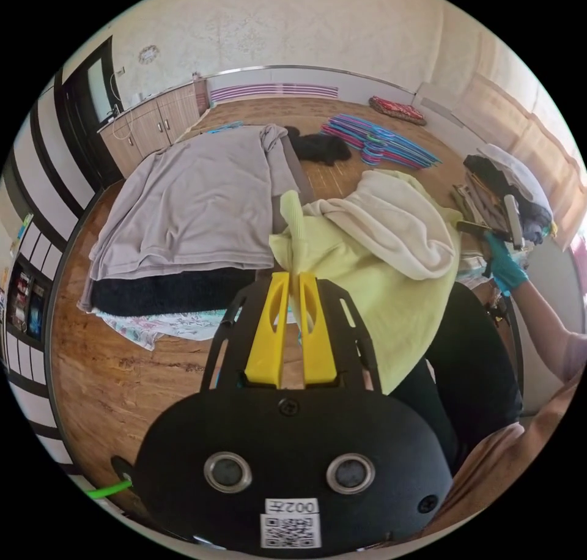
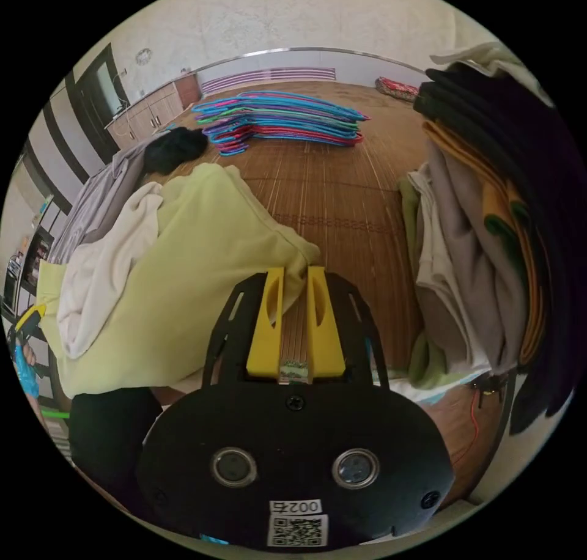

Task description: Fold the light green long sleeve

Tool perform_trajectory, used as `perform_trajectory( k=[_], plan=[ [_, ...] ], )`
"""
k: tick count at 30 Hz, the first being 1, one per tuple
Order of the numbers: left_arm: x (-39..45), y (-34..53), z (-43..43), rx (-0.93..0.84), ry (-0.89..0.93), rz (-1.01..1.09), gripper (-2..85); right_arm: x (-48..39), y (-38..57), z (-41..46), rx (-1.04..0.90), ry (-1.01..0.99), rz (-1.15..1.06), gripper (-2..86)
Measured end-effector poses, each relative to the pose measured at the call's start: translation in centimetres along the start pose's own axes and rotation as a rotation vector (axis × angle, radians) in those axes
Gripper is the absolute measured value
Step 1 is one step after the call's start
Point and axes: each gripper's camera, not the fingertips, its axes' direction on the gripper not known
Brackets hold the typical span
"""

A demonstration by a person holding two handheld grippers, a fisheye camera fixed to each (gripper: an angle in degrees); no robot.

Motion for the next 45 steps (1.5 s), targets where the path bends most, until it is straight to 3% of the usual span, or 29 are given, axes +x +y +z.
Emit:
perform_trajectory(
  k=[6,10,12,17,22,26,30,35,45],
  plan=[
    [0.8,-0.7,-0.5,-0.026,-0.004,0.053,0.3,-1.0,-1.6,-0.5,-0.076,-0.029,-0.021,7.7],
    [0.7,-0.9,-0.3,-0.044,-0.015,0.051,0.5,-4.7,1.2,-6.1,0.045,0.048,-0.137,8.7],
    [0.8,-1.2,-0.2,-0.055,-0.037,0.068,0.8,-7.3,3.4,-9.1,0.102,-0.008,-0.228,8.9],
    [1.0,-2.2,0.5,-0.081,-0.091,0.138,1.1,-18.1,12.0,-16.5,0.166,-0.407,-0.605,9.4],
    [0.2,-3.3,1.8,-0.118,-0.102,0.195,0.9,-28.8,19.5,-19.9,0.167,-0.569,-0.900,11.0],
    [-0.7,-3.7,3.0,-0.152,-0.094,0.221,0.7,-36.5,24.3,-19.6,0.100,-0.557,-1.067,12.0],
    [-1.8,-3.4,3.4,-0.158,-0.079,0.210,0.6,-40.5,26.9,-18.1,0.057,-0.375,-1.037,12.0],
    [-3.6,-2.6,3.0,-0.143,-0.028,0.169,0.5,-41.2,27.9,-18.8,0.051,-0.270,-0.904,4.8],
    [-6.2,2.3,-3.2,0.006,0.225,0.075,0.1,-34.0,27.1,-29.7,0.142,-0.340,-0.965,2.6]
  ],
)
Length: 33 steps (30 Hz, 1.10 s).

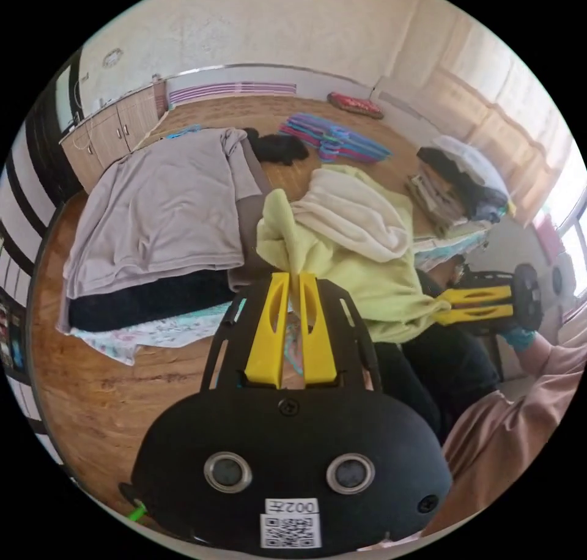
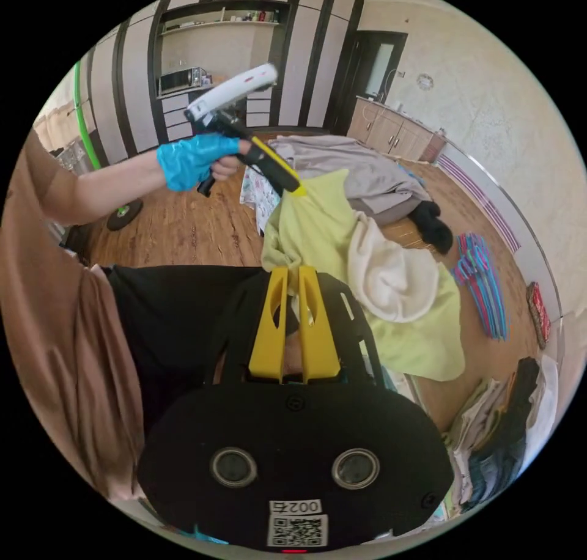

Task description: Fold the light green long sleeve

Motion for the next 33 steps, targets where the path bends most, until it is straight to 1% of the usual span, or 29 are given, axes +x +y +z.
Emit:
perform_trajectory(
  k=[1,3,7,9,12,15,17,19,22,25,27,29,31,32,33],
  plan=[
    [0.1,0.4,-0.3,0.005,0.029,-0.004,0.1,0.4,0.6,-2.2,0.018,-0.005,-0.012,2.4],
    [0.8,2.2,-1.3,0.024,0.155,-0.023,0.0,0.5,1.3,-5.2,0.018,0.006,-0.051,2.0],
    [2.7,5.0,-2.6,0.032,0.301,-0.053,0.0,-1.4,3.1,-10.4,-0.083,0.075,-0.205,1.5],
    [4.2,7.3,-2.8,0.017,0.357,-0.072,0.1,-2.4,4.4,-11.8,-0.128,0.072,-0.226,1.4],
    [5.4,10.4,-2.2,-0.047,0.407,-0.103,-0.2,-3.7,7.7,-12.6,-0.176,0.020,-0.158,1.8],
    [5.6,12.9,-1.4,-0.127,0.390,-0.130,-0.7,-4.3,11.6,-12.1,-0.185,-0.028,0.002,2.8],
    [5.6,13.9,-1.9,-0.139,0.389,-0.117,-1.0,-4.3,14.1,-13.0,-0.137,-0.042,0.155,5.3],
    [5.7,14.4,-3.2,-0.131,0.373,-0.076,-0.9,-4.3,15.5,-14.1,-0.080,-0.062,0.238,7.6],
    [6.5,14.7,-5.9,-0.085,0.272,0.036,-0.6,-4.5,16.7,-15.0,-0.017,-0.032,0.392,11.5],
    [8.4,14.6,-7.3,-0.048,0.187,0.204,2.2,-4.2,17.7,-14.4,0.016,-0.041,0.582,12.1],
    [10.4,14.6,-7.1,-0.046,0.099,0.351,5.1,-3.9,18.2,-13.9,0.036,-0.055,0.674,10.9],
    [12.0,14.6,-6.4,-0.071,0.065,0.460,6.2,-3.4,18.5,-13.6,0.074,-0.084,0.771,7.9],
    [13.3,14.7,-5.7,-0.089,0.063,0.549,7.7,-3.0,18.4,-13.3,0.056,-0.088,0.803,4.6],
    [13.9,14.7,-5.2,-0.101,0.069,0.600,7.9,-2.9,18.2,-13.4,0.053,-0.076,0.795,2.1],
    [14.5,14.7,-4.8,-0.114,0.062,0.640,8.0,-2.9,18.1,-13.5,0.055,-0.068,0.782,1.6]
  ],
)
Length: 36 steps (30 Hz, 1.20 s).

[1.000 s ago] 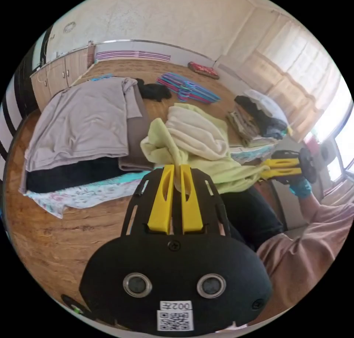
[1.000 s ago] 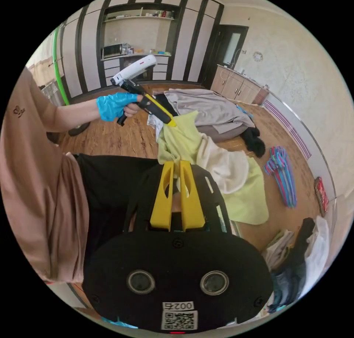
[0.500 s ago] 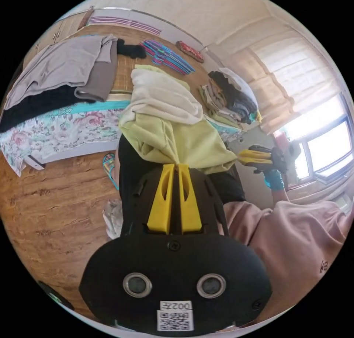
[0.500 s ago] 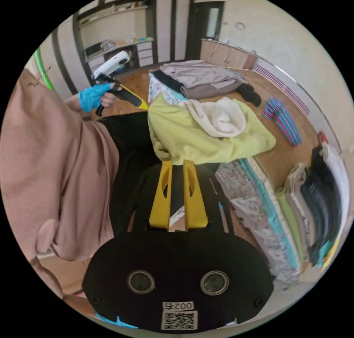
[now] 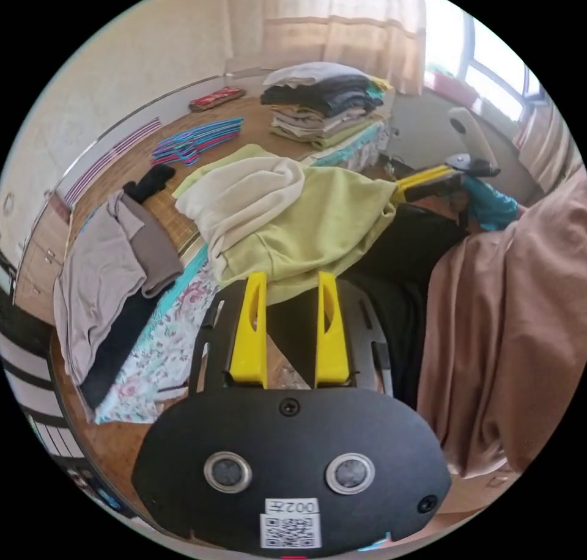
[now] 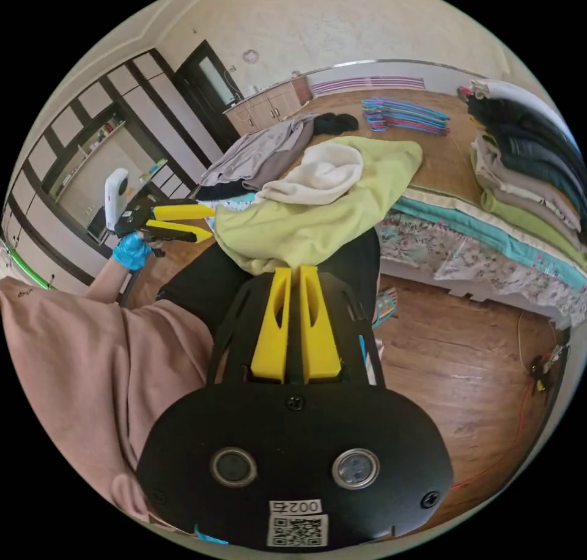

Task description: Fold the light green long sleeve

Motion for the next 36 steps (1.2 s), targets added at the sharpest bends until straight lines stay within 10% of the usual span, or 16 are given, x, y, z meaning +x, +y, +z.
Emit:
perform_trajectory(
  k=[15,36],
  plan=[
    [7.6,0.2,-1.6,-0.148,-0.078,0.126,-0.8,-2.0,1.2,-4.6,-0.121,0.291,-0.251,-0.8],
    [10.6,-4.6,-0.5,-0.095,-0.019,0.250,4.6,-0.7,-0.2,-4.5,-0.051,0.170,-0.227,3.8]
  ],
)
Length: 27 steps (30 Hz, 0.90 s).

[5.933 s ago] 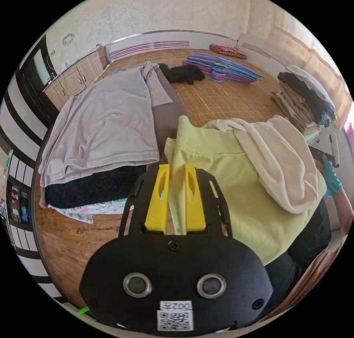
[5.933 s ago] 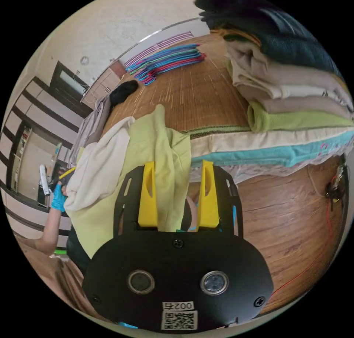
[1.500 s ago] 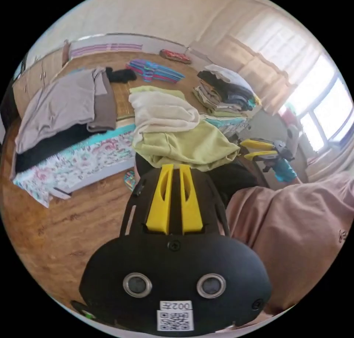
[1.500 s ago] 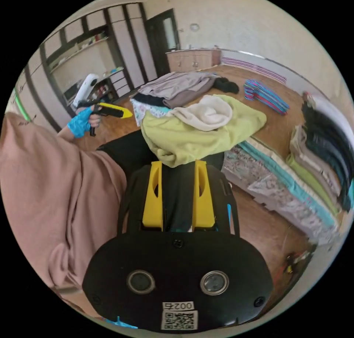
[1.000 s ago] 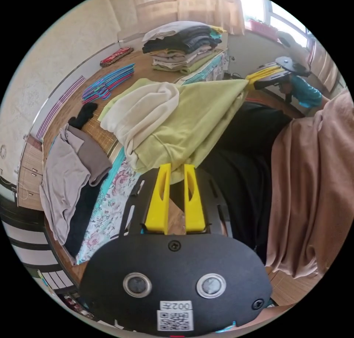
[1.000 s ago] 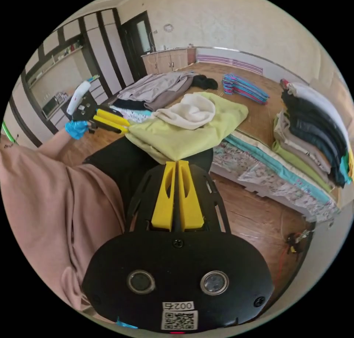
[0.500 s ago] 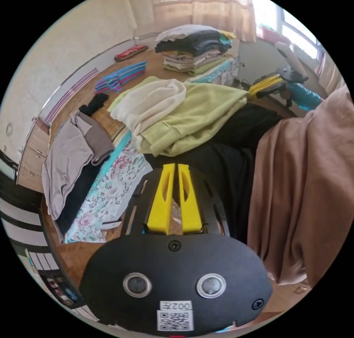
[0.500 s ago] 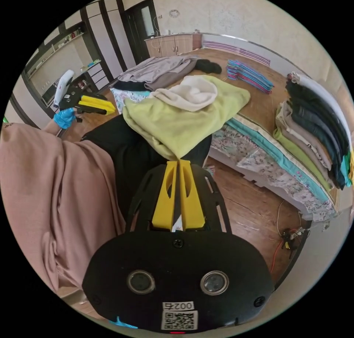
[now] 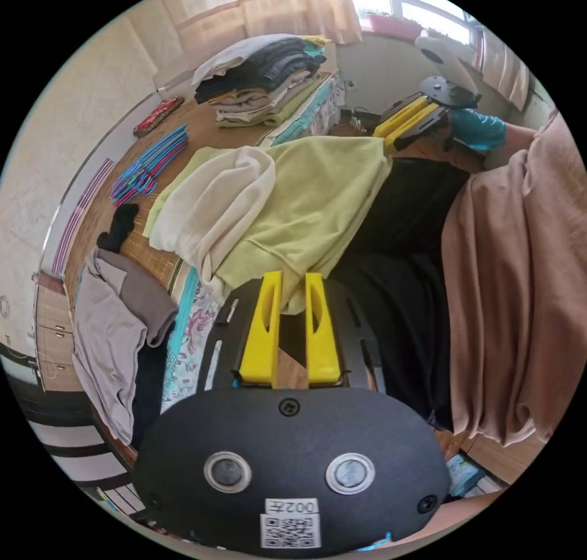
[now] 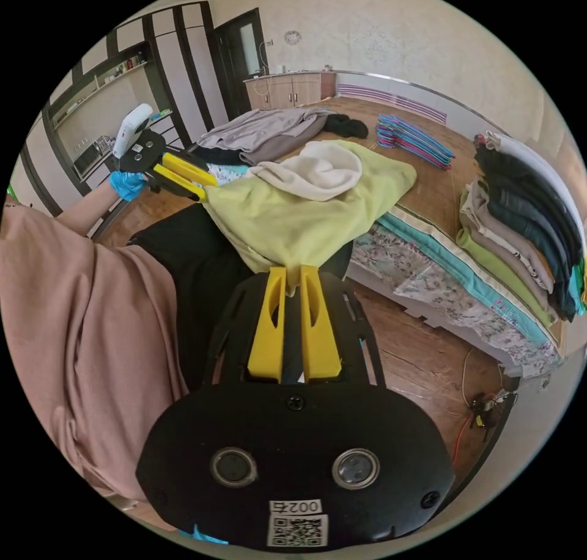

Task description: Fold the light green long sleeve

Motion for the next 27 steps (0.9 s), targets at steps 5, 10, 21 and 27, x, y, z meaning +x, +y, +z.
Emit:
perform_trajectory(
  k=[5,10,21,27],
  plan=[
    [1.5,0.8,-2.8,0.064,-0.036,-0.056,1.5,-0.9,-0.6,-3.8,0.069,0.066,-0.059,1.0],
    [3.8,1.1,-3.7,0.069,0.057,-0.101,0.1,-0.5,0.2,-4.1,-0.040,-0.017,-0.092,1.0],
    [3.3,-1.5,-9.9,0.180,-0.150,-0.603,-0.9,1.5,-3.8,-8.5,0.113,0.078,0.122,0.5],
    [3.6,-6.2,-9.4,0.212,-0.249,-1.026,-0.9,-0.6,-10.3,-7.7,0.281,0.072,0.303,-0.4]
  ],
)
